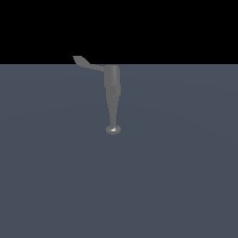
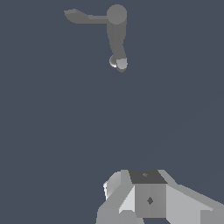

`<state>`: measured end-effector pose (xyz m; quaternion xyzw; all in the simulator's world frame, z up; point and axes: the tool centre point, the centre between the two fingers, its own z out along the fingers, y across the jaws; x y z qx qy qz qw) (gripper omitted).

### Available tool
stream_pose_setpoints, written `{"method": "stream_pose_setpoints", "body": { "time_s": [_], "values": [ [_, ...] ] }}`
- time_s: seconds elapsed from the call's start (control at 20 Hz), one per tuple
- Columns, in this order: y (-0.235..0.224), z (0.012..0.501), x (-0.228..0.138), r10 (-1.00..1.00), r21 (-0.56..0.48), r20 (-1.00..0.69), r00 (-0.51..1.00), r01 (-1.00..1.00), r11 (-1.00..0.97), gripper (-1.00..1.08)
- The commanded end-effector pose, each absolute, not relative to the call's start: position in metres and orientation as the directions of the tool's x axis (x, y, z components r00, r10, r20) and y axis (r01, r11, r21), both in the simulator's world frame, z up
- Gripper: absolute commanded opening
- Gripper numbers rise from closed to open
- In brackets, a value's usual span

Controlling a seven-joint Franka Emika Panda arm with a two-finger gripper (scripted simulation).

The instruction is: Turn on the faucet by rotating a designated handle.

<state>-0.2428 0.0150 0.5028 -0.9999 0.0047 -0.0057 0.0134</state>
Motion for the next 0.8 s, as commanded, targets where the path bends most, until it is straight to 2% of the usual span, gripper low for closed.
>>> {"method": "stream_pose_setpoints", "body": {
  "time_s": [0.0,0.4,0.75],
  "values": [
    [0.016,0.503,-0.238,-0.026,-0.031,0.010,1.000,-0.025,-0.999,-1.00],
    [0.020,0.501,-0.212,-0.122,-0.051,0.001,0.993,-0.122,-0.991,-1.00],
    [0.028,0.494,-0.174,-0.261,-0.073,-0.018,0.965,-0.262,-0.962,-1.00]
  ]
}}
